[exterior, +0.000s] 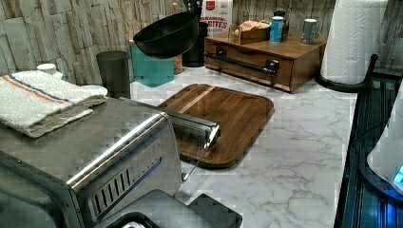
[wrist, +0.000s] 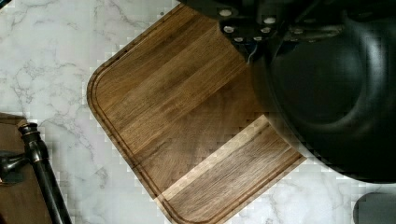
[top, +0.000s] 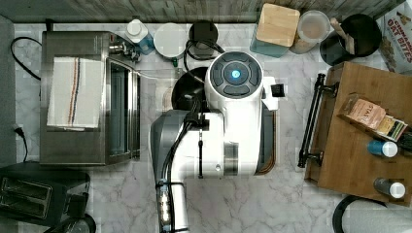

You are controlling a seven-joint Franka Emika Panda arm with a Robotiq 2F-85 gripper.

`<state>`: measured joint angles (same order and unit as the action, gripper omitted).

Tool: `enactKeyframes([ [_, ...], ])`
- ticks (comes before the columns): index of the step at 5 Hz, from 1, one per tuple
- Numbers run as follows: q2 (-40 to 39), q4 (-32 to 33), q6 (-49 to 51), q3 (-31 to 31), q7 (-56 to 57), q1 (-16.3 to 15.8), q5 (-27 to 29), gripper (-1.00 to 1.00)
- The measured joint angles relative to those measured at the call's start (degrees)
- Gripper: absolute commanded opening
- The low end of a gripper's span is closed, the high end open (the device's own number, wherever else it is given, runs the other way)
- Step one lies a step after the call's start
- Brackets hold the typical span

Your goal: Put the bowl in the oven.

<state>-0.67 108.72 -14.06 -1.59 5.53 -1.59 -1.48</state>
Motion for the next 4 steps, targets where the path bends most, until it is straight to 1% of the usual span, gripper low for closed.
enactKeyframes([
  [1, 0.0, 0.6, 0.1, 0.0, 0.0, 0.0, 0.0, -1.00],
  [2, -1.0, 0.8, -1.4, 0.0, 10.6, -0.1, -0.6, -1.00],
  [3, -2.9, 0.8, -7.0, 0.5, 24.4, -0.6, -3.8, -1.00],
  [4, -4.6, 1.5, -13.5, 0.8, 29.8, -2.1, -4.1, -1.00],
])
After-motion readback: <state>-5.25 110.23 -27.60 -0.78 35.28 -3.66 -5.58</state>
